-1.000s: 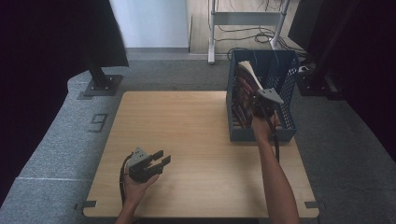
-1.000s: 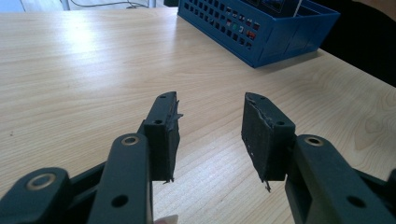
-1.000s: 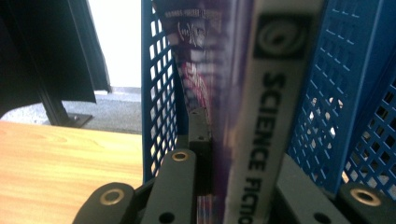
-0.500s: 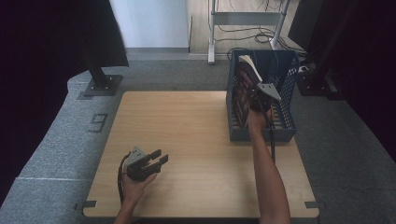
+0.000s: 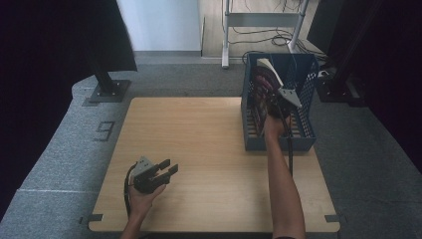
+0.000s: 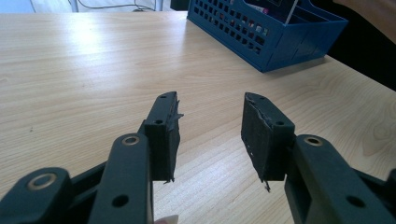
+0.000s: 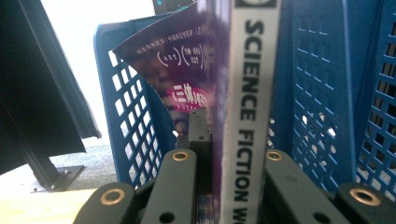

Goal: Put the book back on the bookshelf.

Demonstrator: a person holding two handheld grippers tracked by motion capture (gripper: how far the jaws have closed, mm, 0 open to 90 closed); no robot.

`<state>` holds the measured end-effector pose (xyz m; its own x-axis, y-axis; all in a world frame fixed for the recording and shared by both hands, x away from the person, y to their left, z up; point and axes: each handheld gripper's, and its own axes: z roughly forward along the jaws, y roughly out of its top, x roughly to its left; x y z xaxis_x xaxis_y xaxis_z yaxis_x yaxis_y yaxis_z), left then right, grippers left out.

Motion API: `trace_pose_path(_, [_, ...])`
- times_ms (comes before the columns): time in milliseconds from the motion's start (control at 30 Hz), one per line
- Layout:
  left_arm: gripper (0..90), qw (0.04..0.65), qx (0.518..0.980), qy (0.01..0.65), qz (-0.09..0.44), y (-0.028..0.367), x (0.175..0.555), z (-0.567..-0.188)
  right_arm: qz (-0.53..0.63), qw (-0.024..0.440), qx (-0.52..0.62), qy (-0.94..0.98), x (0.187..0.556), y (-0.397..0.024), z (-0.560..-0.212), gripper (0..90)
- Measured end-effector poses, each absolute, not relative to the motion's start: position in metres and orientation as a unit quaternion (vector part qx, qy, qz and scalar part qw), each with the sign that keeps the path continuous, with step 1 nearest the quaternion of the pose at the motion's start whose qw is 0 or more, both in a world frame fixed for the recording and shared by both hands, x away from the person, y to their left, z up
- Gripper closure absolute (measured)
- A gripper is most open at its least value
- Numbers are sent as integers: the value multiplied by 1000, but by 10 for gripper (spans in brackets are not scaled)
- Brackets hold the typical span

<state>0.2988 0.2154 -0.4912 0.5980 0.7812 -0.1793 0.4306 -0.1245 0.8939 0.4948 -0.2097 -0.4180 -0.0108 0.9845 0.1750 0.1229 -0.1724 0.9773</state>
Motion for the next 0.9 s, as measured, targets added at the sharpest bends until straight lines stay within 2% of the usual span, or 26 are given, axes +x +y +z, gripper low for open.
trace_pose_path(233, [565,516,732,410,171,213,297,-490,525,411,566,485,483,-214,-420,818])
trace_pose_path(400, [565,517,731,410,171,212,297,-490,521,425,553,493,481,-213,-417,818])
trace_pose_path(567, [570,519,730,408,176,212,297,-490,538,409,556,483,488,-211,-416,818])
trace_pose_path(900, [572,519,727,413,180,217,298,-490,547,416,526,501,507,-184,-422,818])
